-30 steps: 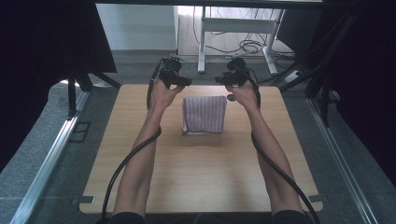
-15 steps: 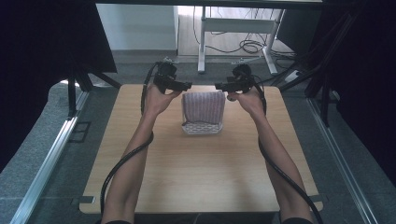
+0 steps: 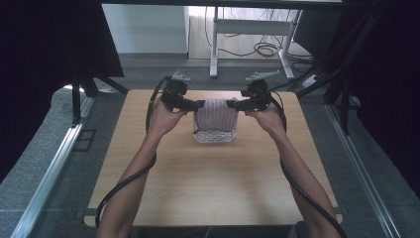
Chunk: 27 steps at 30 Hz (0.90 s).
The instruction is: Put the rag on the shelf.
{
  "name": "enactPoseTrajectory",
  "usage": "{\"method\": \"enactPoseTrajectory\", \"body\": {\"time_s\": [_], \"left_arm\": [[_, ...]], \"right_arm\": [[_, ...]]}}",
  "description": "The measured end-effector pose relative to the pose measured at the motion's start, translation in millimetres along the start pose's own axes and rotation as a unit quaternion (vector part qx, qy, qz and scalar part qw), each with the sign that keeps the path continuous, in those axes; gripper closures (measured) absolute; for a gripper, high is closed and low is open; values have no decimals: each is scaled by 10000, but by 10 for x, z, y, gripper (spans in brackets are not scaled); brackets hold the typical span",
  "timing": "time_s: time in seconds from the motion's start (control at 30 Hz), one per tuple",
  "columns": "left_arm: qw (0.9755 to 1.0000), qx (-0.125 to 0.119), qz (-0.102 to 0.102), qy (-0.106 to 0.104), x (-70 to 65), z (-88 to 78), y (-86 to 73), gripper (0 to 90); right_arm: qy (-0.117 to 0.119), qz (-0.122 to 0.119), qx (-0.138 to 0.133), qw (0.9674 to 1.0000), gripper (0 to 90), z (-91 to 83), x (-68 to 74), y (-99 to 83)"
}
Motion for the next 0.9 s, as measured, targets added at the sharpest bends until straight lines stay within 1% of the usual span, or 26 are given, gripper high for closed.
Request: {"method": "enactPoseTrajectory", "body": {"time_s": [0.03,0.17,0.23,0.43,0.53,0.57,0.73,0.9], "left_arm": [[10000,-30,19,-4,-18,-22,-20,132],[9996,-220,51,-145,-91,-113,-122,130],[9995,-257,111,-139,-129,-146,-180,127],[9994,-194,279,-114,-223,-201,-366,124],[9993,-211,286,-125,-271,-225,-449,124],[9992,-221,292,-131,-286,-233,-476,124],[9990,-223,376,-129,-363,-279,-595,124],[9987,-313,354,-187,-450,-343,-729,126]], "right_arm": [[21,-5,9,10000,173,-11,12,-16],[82,0,-2,10000,150,-72,68,-101],[97,-13,-7,10000,148,-108,100,-153],[89,-116,49,9999,138,-192,189,-306],[118,-144,39,9998,136,-242,234,-395],[118,-144,39,9998,136,-242,234,-395],[129,-191,63,9997,133,-304,289,-509],[163,-202,88,9996,129,-356,348,-641]]}}
Point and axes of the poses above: each handheld gripper's, and its own axes: z roughly forward along the jaws, y roughly out of its top, x roughly to its left, the point moved 3 cm from there along z, roughly forward along the jaws, and after that the axes turned 3 degrees about -y, right-handed, at the moved point
